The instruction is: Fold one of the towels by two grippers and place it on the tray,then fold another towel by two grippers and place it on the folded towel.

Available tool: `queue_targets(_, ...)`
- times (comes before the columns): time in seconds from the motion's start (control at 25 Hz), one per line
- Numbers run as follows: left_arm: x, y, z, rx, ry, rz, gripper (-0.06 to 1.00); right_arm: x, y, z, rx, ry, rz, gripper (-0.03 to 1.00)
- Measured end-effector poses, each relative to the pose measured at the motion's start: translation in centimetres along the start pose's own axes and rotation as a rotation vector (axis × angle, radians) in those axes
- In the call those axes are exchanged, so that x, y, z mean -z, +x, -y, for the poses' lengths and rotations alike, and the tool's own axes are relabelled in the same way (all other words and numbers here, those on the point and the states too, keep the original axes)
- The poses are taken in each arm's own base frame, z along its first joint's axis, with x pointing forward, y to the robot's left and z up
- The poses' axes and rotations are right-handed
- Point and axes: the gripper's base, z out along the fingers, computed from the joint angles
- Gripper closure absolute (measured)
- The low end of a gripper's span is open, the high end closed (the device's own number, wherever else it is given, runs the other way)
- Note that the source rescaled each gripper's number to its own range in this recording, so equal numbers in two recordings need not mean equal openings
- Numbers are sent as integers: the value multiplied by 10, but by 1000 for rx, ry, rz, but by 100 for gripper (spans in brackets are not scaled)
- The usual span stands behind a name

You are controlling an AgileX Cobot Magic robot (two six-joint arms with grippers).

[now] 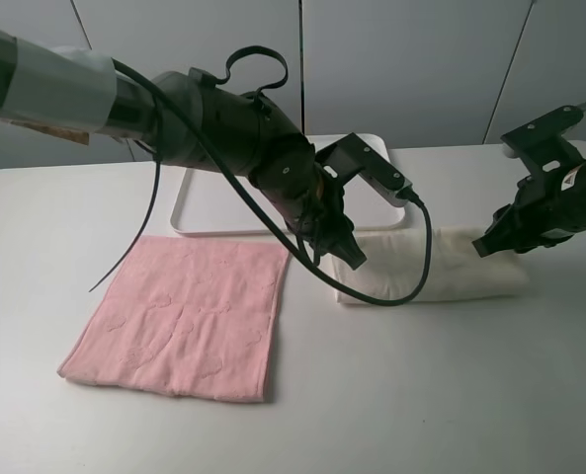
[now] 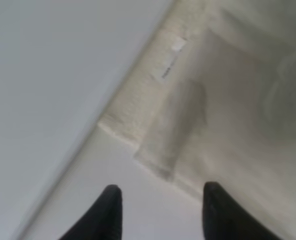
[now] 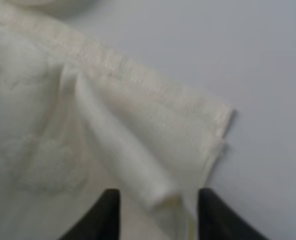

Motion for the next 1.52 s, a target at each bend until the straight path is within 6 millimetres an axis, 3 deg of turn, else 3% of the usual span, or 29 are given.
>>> queue_targets(0.12,-1,1,-8,29,-35,2,14,0,2,9,-58,19,5,5)
queue_targets(0.2,-1,1,-11,36,-47,3,3,0,4,14,-114,29,2,-1)
queue_targets(0.32,1,1,-11,59,-48,-24,-5,1,4,16,-190,29,-26,-3)
queue_targets(0.64,17,-22,-35,342,65,-118,-6,13,-26,31,-299,10,-163,-3)
queue_targets(0.8,7,-29,-34,406,122,-225,-6,10,-36,33,-331,-40,-291,-3)
queue_targets(1.0,-11,-33,-27,483,180,-337,-4,2,-33,30,-323,-84,-426,-3)
queue_targets(1.28,-33,-20,-24,602,122,-440,-1,1,-34,31,-320,-85,-428,-3)
queue_targets(1.52,-36,-18,-29,634,43,-444,-1,-5,-32,30,-324,-94,-440,-3)
